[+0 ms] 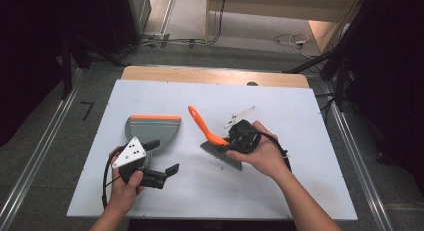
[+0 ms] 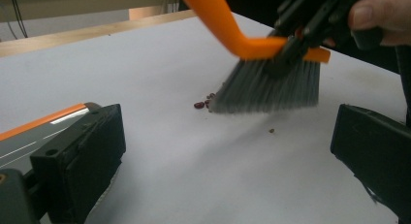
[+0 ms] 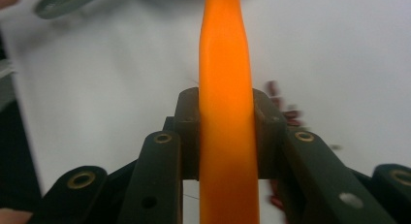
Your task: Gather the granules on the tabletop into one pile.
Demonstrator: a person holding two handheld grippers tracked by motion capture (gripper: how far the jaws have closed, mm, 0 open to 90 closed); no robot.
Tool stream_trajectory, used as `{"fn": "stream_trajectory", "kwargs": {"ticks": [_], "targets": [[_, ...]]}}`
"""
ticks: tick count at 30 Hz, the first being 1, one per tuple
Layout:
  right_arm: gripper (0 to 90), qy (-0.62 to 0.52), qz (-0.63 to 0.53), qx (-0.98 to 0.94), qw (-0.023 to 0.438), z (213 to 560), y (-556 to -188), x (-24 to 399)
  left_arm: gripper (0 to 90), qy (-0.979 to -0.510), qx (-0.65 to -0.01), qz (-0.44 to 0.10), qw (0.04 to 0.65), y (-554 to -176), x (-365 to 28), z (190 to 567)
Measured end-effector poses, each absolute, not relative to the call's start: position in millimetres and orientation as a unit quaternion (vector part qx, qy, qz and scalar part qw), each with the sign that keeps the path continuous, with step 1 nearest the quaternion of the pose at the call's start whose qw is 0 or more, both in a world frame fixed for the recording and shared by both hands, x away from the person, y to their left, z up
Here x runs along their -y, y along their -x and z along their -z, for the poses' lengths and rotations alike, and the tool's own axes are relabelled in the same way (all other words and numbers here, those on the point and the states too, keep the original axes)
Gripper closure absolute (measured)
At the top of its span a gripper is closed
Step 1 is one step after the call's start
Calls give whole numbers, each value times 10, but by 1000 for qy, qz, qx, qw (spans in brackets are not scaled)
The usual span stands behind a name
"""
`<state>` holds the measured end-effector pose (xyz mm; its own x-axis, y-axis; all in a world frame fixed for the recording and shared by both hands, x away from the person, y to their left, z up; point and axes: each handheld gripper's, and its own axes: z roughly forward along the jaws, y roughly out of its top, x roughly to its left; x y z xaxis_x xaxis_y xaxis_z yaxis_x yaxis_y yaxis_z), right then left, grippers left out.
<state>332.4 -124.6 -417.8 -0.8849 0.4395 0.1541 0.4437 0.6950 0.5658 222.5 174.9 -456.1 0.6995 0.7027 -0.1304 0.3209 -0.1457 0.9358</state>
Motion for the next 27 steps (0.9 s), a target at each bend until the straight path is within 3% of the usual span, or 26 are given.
{"fn": "stream_trajectory", "kwargs": {"ticks": [4, 8, 18, 24, 27], "targets": [[688, 233, 284, 929, 39, 4405, -3349, 1189, 0, -737, -347, -173, 554, -2220, -1747, 4560], [688, 245, 285, 926, 37, 4502, -3488, 1266, 0, -737, -346, -173, 554, -2218, -1746, 4557], [688, 281, 282, 917, -21, 4459, -3726, 1437, 0, -738, -346, -172, 554, -2223, -1738, 4562], [687, 292, 327, 898, -25, 4317, -3740, 1584, 0, -737, -346, -172, 554, -2226, -1746, 4565], [687, 303, 330, 892, -55, 4234, -3783, 1670, 0, -738, -346, -171, 553, -2223, -1734, 4562]]}}
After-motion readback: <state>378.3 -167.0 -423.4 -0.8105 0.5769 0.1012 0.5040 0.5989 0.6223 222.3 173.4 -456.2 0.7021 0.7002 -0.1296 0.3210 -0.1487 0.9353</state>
